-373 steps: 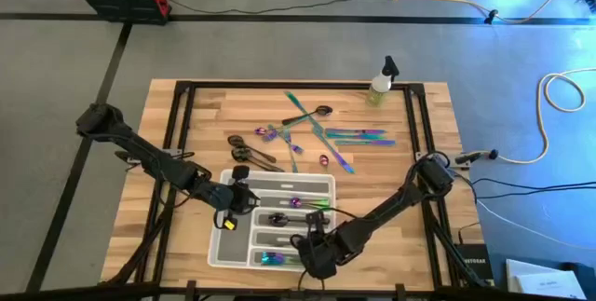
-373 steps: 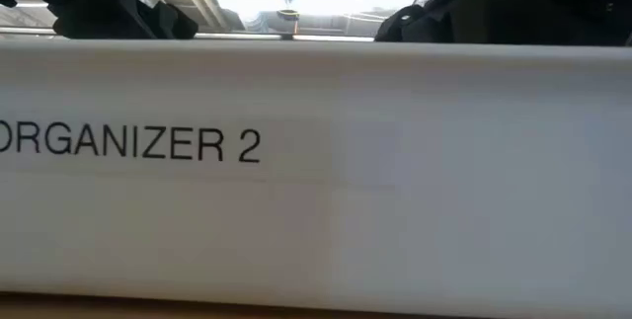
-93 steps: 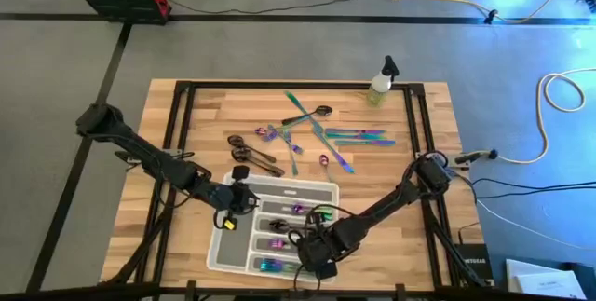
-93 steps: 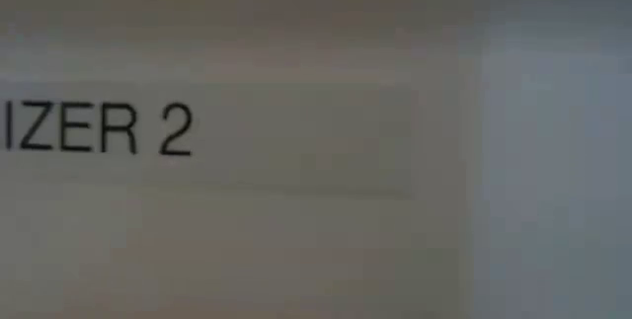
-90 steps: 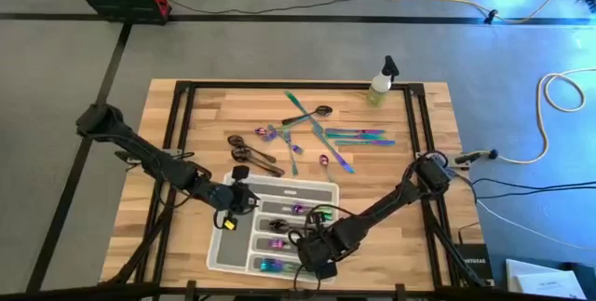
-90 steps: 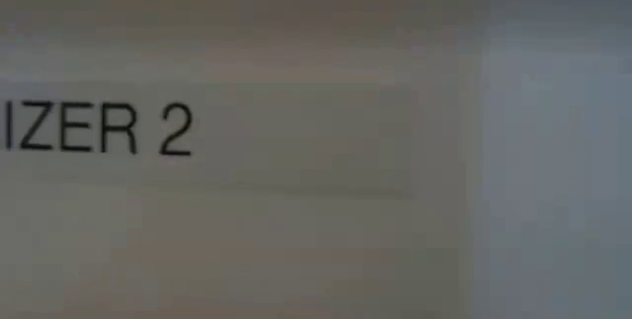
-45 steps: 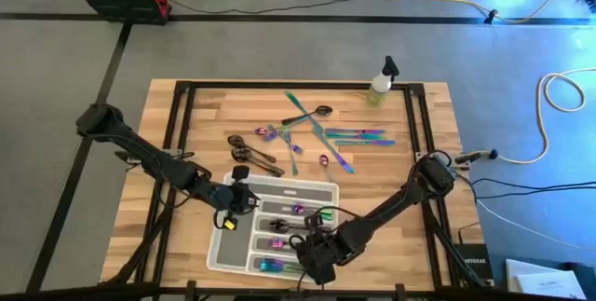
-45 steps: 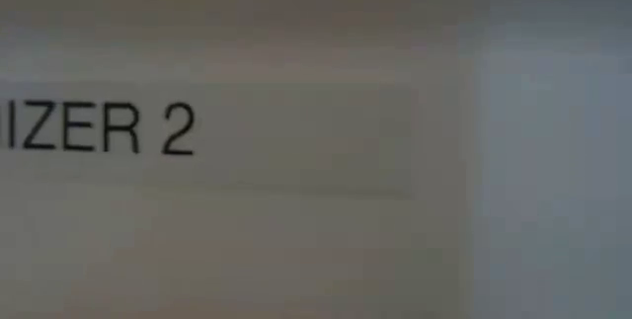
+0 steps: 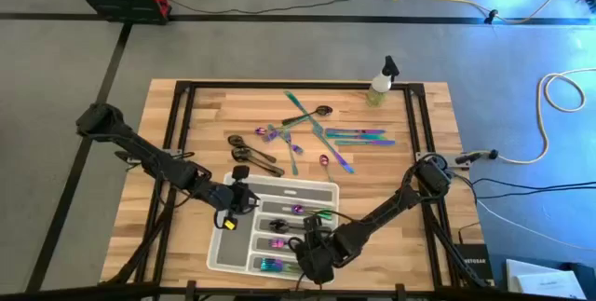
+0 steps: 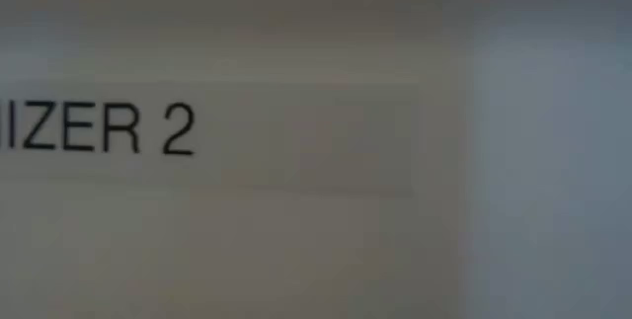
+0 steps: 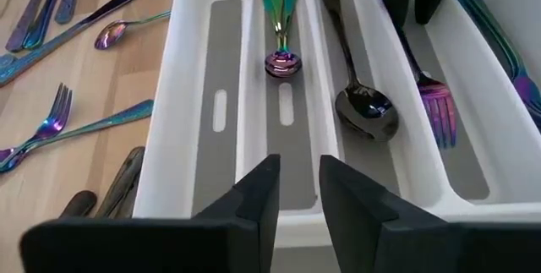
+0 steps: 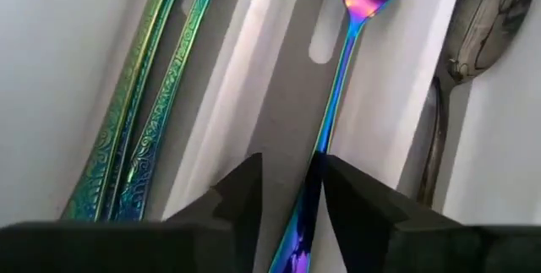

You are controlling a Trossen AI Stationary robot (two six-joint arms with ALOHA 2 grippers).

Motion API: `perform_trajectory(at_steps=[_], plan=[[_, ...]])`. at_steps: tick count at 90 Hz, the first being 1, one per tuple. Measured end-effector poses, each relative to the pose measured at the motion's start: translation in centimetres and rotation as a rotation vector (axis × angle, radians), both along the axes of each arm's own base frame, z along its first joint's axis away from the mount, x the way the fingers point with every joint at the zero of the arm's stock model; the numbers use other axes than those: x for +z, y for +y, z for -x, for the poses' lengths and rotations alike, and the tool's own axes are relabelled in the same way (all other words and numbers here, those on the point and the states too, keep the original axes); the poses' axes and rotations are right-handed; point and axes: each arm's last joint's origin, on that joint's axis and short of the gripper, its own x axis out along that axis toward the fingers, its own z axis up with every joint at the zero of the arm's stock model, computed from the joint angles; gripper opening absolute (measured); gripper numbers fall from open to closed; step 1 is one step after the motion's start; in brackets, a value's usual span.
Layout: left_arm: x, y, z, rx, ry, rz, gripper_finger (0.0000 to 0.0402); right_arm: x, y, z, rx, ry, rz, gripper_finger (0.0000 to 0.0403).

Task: Sort silverware
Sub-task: Put the blue fork into the white silverware tray

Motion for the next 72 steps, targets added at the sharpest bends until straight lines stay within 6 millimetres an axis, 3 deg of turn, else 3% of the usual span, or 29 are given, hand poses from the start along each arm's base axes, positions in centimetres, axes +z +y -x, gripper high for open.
perform_trajectory(at_steps=[32,56,72], plan=[[0.0,0.0,0.0,0.001,0.000,0.002,0.0072,-1.0,-0.7,0.0,-0.024,0.065,0.041,0.0097],[0.0,0.0,0.0,-0.001,-0.001,-0.001,0.0072,-1.0,-1.0,0.2,-0.023,0.079,0.089,0.0013],[0.0,0.0,0.0,0.000,0.000,-0.001,0.0072,-0.9,-1.2,0.5,-0.024,0.094,0.121,0.0009]])
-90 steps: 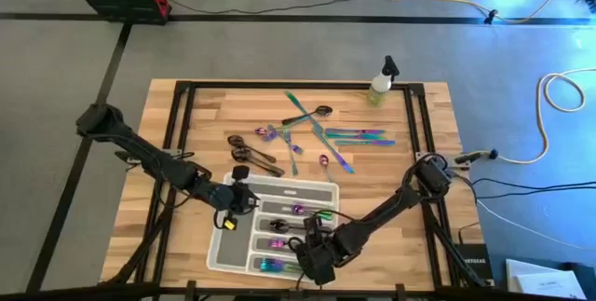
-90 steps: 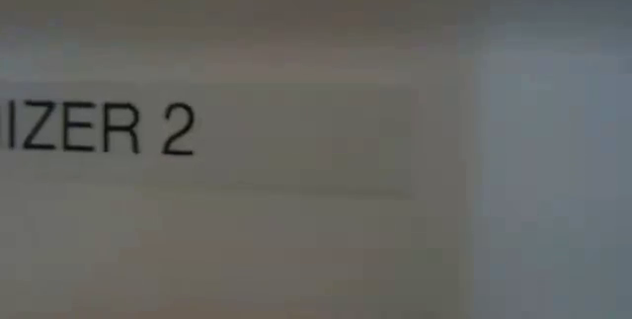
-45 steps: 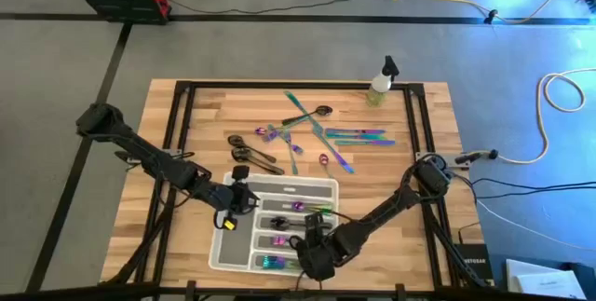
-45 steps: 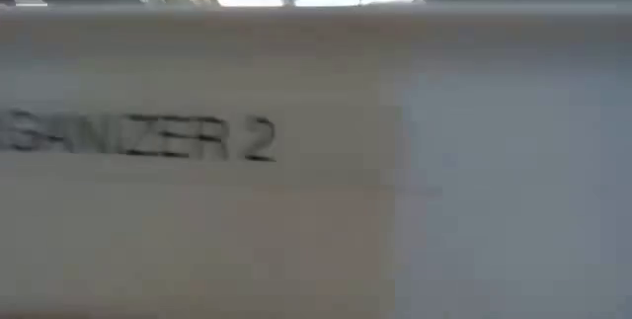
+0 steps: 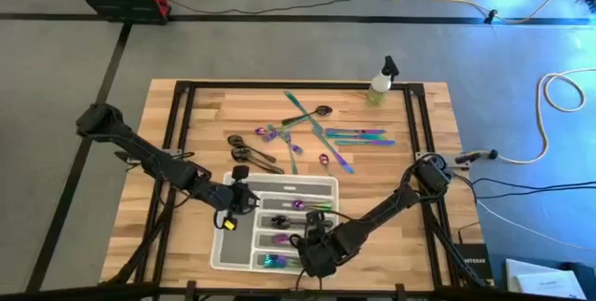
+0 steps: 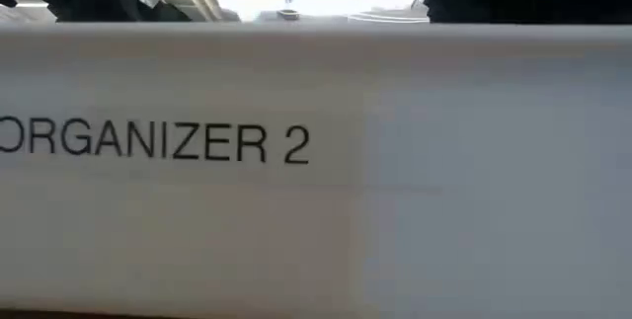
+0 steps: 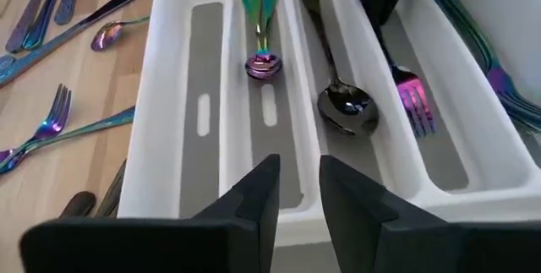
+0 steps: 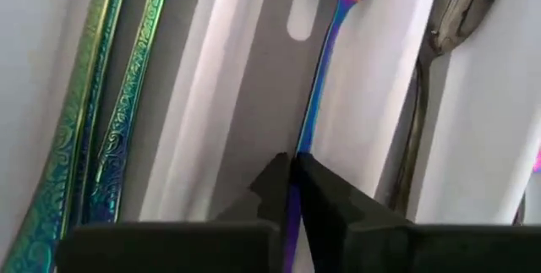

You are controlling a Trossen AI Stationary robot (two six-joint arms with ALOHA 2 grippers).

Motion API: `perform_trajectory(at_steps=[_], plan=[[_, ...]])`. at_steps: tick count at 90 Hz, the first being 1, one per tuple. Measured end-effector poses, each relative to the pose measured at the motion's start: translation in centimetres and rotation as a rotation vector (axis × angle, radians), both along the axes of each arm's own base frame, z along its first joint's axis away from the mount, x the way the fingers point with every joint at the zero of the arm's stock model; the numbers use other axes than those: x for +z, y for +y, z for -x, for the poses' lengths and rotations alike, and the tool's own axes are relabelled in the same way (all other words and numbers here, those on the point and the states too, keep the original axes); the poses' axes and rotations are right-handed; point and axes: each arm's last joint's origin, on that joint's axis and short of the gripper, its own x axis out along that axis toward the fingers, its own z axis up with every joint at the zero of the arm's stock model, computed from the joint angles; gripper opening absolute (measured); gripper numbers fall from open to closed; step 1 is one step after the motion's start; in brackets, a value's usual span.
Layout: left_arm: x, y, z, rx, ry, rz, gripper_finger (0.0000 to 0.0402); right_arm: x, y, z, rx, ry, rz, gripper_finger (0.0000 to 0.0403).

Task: Sort silverware
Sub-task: Put the blue fork into the white silverware tray

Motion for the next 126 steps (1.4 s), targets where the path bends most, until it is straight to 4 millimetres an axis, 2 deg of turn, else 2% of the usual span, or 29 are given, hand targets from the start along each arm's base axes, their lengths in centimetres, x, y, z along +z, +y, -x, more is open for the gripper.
perform_trajectory(at_steps=[29,55,78,106,126], plan=[[0.0,0.0,0.0,0.001,0.000,0.000,0.0072,2.8,0.6,0.1,0.006,0.009,0.117,0.0000],[0.0,0.0,0.0,0.002,0.001,0.002,0.0072,3.1,0.7,-0.1,0.013,0.001,0.105,0.0000],[0.0,0.0,0.0,0.002,0.001,0.002,0.0072,3.2,0.9,-0.3,-0.026,0.052,-0.048,0.0000],[0.0,0.0,0.0,0.002,0.000,0.002,0.0072,3.5,-1.0,-1.4,-0.122,0.094,-0.150,0.0000],[0.0,0.0,0.0,0.000,0.002,0.000,0.0072,3.2,-1.4,-2.5,-0.067,0.072,-0.274,0.0000]])
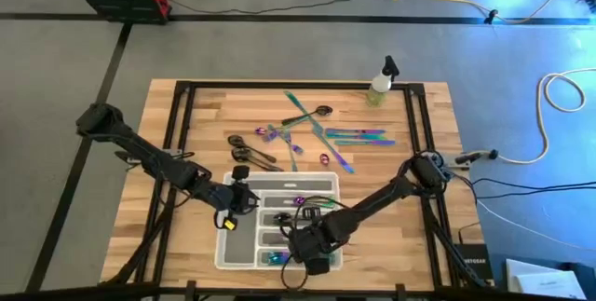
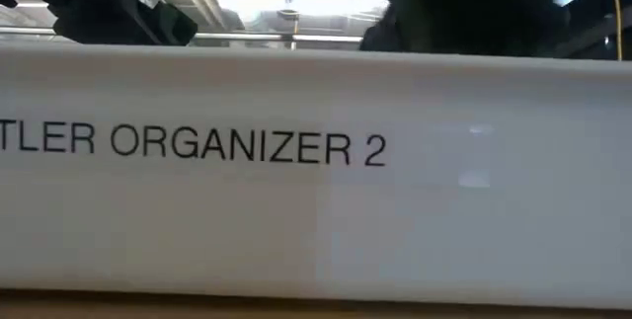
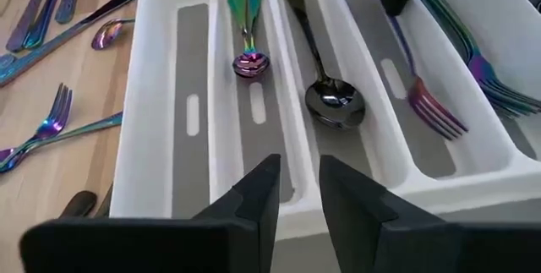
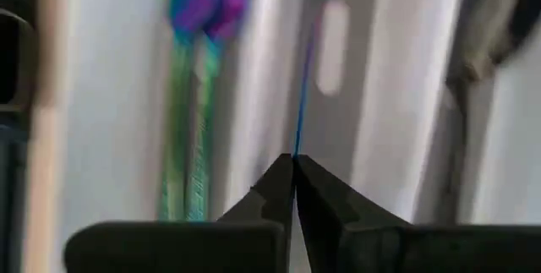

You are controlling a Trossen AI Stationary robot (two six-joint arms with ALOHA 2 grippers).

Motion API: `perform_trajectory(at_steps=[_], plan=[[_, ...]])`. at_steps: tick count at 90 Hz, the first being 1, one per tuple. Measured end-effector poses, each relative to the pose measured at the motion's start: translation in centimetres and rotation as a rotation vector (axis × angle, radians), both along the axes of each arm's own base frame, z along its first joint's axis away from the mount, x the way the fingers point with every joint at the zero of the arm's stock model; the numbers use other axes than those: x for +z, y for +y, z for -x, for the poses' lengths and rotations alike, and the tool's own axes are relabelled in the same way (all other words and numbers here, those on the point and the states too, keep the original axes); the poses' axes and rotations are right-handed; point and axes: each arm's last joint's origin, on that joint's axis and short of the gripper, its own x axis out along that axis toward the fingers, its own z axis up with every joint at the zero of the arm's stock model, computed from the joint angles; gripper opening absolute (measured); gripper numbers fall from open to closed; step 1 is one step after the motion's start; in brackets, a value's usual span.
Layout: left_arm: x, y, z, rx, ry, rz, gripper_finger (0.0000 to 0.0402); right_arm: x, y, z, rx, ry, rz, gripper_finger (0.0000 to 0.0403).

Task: Sort silverware
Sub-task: Put the blue fork into the white silverware tray

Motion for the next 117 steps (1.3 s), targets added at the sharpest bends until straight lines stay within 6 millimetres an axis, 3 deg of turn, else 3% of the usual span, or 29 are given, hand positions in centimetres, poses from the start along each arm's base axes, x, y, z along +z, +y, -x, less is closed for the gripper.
perform_trajectory(at_steps=[35,66,96,117], plan=[[-0.2,0.1,0.2,0.002,0.023,-0.009,0.0072,-1.7,-1.8,-0.4,-0.004,0.009,-0.109,0.0000],[-0.2,0.1,0.2,0.001,0.025,-0.011,0.0072,-2.0,-2.7,-0.1,0.009,0.030,-0.006,0.0006],[-0.2,0.1,0.1,0.002,0.022,-0.009,0.0072,-2.0,-1.8,0.7,0.016,0.023,0.129,0.0092],[-0.2,0.1,0.1,0.002,0.022,-0.009,0.0072,0.2,-0.9,1.6,0.049,0.004,0.278,0.0121]])
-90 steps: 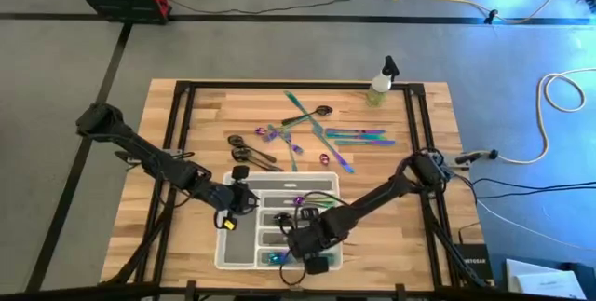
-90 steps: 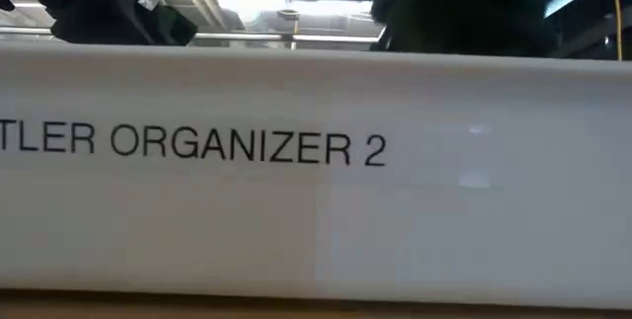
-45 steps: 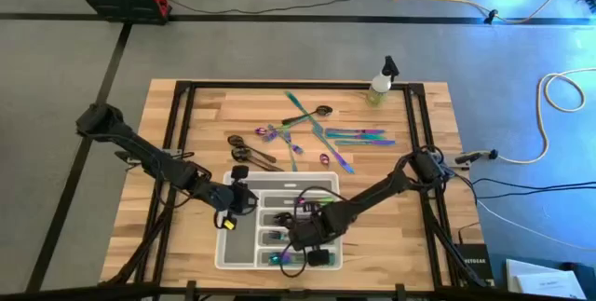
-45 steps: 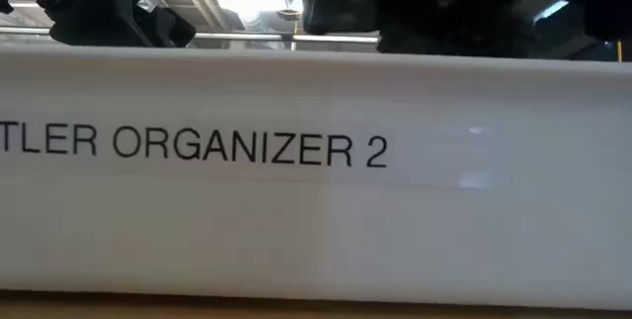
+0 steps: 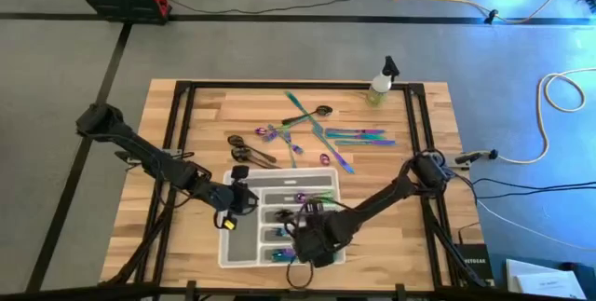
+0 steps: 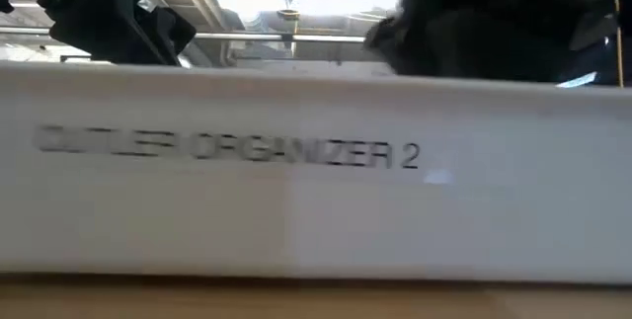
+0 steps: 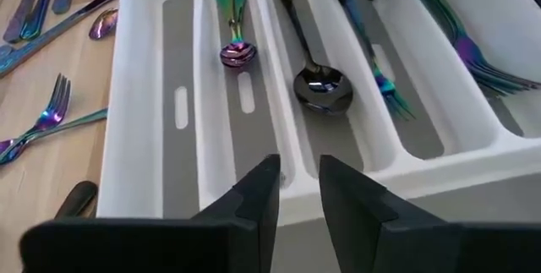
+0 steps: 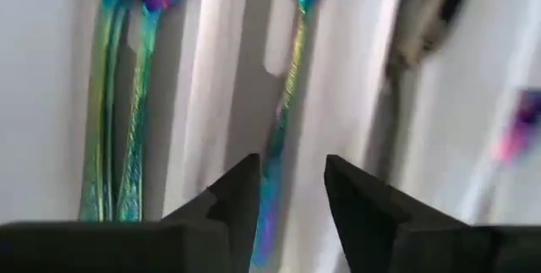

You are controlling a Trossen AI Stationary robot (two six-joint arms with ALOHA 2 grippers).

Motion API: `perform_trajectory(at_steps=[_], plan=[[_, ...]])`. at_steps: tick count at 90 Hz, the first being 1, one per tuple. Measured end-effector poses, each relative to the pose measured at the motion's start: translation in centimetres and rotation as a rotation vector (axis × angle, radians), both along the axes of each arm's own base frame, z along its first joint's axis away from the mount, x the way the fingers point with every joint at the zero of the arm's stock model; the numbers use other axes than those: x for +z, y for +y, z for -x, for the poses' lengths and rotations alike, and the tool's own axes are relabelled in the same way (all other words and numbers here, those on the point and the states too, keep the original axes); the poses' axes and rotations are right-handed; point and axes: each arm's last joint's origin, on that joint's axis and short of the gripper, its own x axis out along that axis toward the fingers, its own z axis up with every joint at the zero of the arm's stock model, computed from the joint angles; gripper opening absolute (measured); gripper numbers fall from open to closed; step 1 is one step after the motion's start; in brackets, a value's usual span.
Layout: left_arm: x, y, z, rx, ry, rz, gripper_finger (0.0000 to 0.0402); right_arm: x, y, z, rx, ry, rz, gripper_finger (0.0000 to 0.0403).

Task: Sort silverware
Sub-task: Put the blue fork into the white silverware tray

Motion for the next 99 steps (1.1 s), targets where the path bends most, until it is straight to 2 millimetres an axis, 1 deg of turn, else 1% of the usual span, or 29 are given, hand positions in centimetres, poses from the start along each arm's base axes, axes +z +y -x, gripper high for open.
perform_trajectory(at_steps=[5,12,18,27,35,43,49,54,58,66,72,80,87,91,94,99], plan=[[0.0,0.0,0.0,0.001,0.000,0.000,0.0072,0.8,0.0,0.8,0.000,-0.002,0.079,0.0122],[0.0,0.0,0.0,0.001,0.002,-0.001,0.0072,2.4,0.1,1.5,-0.014,-0.069,0.163,0.0122],[0.0,0.0,0.0,0.002,0.002,0.000,0.0072,3.8,-0.3,2.3,-0.030,-0.110,0.258,0.0122],[0.0,0.0,0.0,0.003,0.002,0.000,0.0072,5.8,-0.9,3.1,-0.064,-0.176,0.320,0.0122],[0.0,0.0,0.0,0.002,0.002,0.001,0.0072,7.7,-2.4,3.9,-0.121,-0.205,0.410,0.0122],[0.0,0.0,0.0,0.003,0.002,0.001,0.0072,9.2,-4.6,4.4,-0.185,-0.208,0.517,0.0122],[0.0,0.0,0.0,0.002,0.002,-0.001,0.0072,10.2,-6.4,4.3,-0.227,-0.232,0.540,0.0122],[0.0,0.0,0.0,0.001,0.001,-0.001,0.0072,11.0,-8.0,4.1,-0.243,-0.269,0.513,0.0122],[0.0,0.0,0.0,0.003,0.000,-0.003,0.0072,11.2,-9.4,3.8,-0.239,-0.298,0.459,0.0122],[0.0,0.1,0.0,0.010,-0.003,-0.010,0.0072,10.8,-12.8,2.8,-0.201,-0.368,0.307,0.0122],[0.0,0.1,0.0,0.011,-0.004,-0.011,0.0072,10.3,-16.3,2.0,-0.228,-0.443,0.190,0.0122],[0.0,0.0,0.1,0.008,0.000,-0.011,0.0072,9.8,-21.8,1.0,-0.373,-0.526,0.037,0.0122],[-0.1,-0.4,0.3,-0.007,0.006,-0.016,0.0072,8.4,-25.7,-0.2,-0.439,-0.538,-0.077,0.0122],[-0.1,-0.5,0.4,-0.016,0.012,-0.022,0.0072,7.6,-27.2,-1.0,-0.455,-0.540,-0.112,0.0122],[-0.2,-0.6,0.5,-0.021,0.015,-0.029,0.0072,7.0,-28.0,-1.7,-0.465,-0.544,-0.137,0.0122],[-0.2,-0.7,0.6,-0.016,0.016,-0.042,0.0072,6.7,-29.1,-2.9,-0.501,-0.557,-0.181,0.0122]])
